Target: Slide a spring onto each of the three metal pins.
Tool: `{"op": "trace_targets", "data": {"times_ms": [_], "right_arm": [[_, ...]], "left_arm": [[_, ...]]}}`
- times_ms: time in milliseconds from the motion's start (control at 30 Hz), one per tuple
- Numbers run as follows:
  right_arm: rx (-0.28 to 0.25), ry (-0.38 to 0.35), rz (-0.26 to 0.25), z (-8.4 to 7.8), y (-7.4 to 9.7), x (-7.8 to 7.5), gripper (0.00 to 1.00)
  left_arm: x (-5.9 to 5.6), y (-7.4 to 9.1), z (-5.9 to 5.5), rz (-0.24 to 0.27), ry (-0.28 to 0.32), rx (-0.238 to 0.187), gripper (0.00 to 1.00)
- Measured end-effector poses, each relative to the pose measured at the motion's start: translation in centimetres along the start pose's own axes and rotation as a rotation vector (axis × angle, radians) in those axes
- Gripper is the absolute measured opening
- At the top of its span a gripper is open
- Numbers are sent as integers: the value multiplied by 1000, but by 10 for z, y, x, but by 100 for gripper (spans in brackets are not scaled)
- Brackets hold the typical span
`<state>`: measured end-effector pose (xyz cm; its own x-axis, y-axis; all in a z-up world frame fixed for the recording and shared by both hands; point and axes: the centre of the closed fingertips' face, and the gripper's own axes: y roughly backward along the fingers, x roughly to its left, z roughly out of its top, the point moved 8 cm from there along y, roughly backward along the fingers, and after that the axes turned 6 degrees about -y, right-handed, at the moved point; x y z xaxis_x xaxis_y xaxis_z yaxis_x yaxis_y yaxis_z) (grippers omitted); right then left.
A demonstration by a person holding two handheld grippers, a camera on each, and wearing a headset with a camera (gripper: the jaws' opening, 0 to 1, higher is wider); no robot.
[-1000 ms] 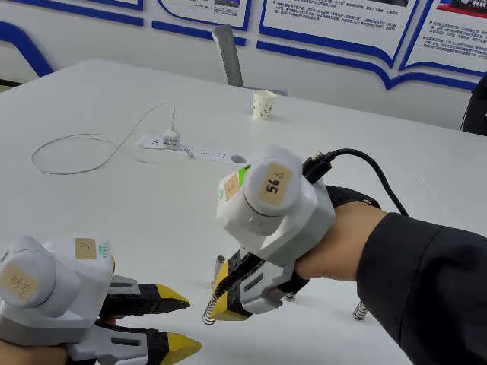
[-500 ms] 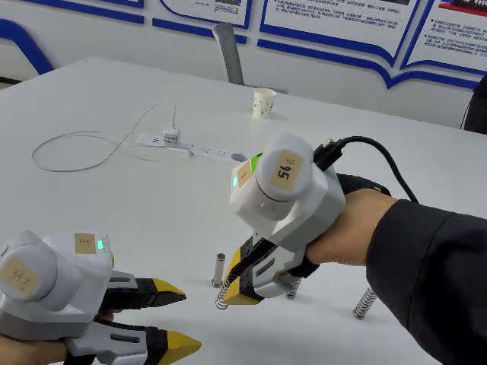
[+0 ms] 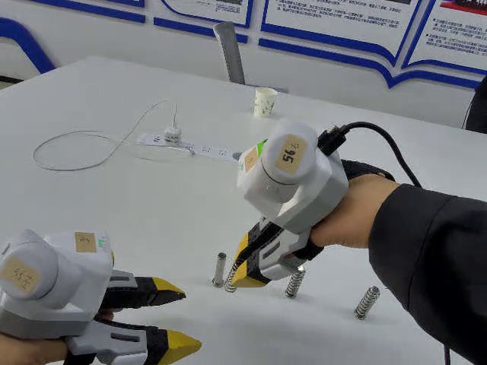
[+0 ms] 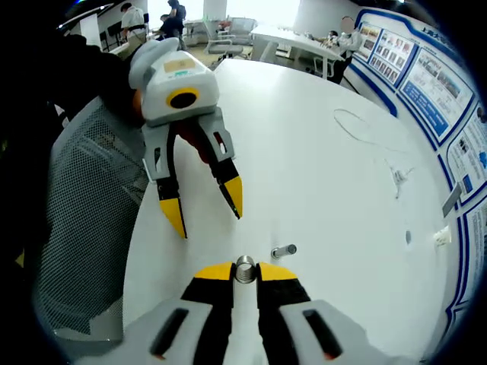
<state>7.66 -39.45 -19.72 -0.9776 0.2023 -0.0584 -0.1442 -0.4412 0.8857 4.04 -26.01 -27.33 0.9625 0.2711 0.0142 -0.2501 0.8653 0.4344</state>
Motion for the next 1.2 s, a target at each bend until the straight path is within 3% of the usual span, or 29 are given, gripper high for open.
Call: {"op": "trace_targets", "data": {"times_ms": [1200], "right_arm": [[18,-7,-54,13,-6,-40,12]], "left_arm": [[1,1,-2,4,7,8,41]]}}
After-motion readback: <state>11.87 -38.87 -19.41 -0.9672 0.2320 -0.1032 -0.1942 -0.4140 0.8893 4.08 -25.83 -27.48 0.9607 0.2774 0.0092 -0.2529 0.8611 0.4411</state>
